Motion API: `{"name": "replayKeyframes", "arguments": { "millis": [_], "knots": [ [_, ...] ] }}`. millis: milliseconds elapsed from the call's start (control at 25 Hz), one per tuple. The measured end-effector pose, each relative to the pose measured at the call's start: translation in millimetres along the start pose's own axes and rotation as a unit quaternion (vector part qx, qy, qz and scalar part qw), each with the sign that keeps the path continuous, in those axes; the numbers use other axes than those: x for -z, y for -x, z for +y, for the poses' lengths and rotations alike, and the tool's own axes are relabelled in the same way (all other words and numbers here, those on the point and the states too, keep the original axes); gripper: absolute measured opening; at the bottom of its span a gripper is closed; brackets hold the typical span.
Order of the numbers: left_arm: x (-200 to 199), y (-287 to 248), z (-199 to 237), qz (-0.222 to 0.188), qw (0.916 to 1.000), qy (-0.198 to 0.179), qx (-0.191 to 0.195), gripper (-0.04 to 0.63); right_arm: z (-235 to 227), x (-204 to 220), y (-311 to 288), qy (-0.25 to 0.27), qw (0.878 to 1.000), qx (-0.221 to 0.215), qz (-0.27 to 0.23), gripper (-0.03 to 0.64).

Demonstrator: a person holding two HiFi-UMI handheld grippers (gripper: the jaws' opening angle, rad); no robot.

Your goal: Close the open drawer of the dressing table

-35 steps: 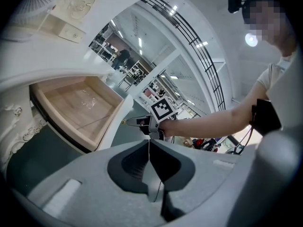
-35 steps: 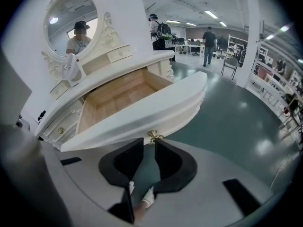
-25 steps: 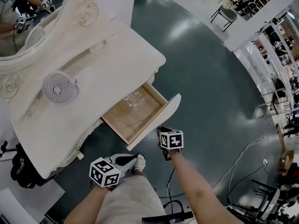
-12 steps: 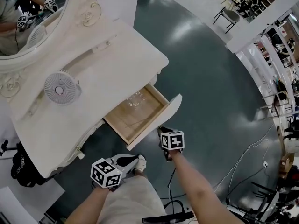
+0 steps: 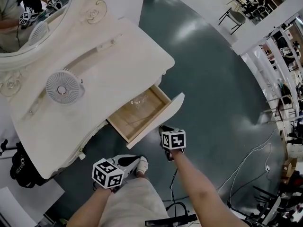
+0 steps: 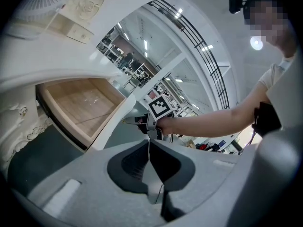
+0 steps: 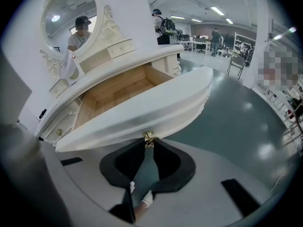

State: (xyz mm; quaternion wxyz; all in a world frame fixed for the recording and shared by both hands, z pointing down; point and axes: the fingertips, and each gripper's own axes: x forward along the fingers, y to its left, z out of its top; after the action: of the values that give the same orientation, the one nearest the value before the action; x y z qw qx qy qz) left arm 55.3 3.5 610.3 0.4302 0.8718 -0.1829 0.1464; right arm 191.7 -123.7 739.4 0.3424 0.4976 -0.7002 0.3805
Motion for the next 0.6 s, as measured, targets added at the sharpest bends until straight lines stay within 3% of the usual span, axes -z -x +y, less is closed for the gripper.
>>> {"name": "replayKeyframes", "arguments": {
  "millis": [600],
  "knots": [
    [-23, -15, 26, 0.006, 0.9998, 0.013, -0.014, 0.010, 15, -23, -18, 0.013, 1.000, -0.012, 0.007, 0.066]
  ]
}}
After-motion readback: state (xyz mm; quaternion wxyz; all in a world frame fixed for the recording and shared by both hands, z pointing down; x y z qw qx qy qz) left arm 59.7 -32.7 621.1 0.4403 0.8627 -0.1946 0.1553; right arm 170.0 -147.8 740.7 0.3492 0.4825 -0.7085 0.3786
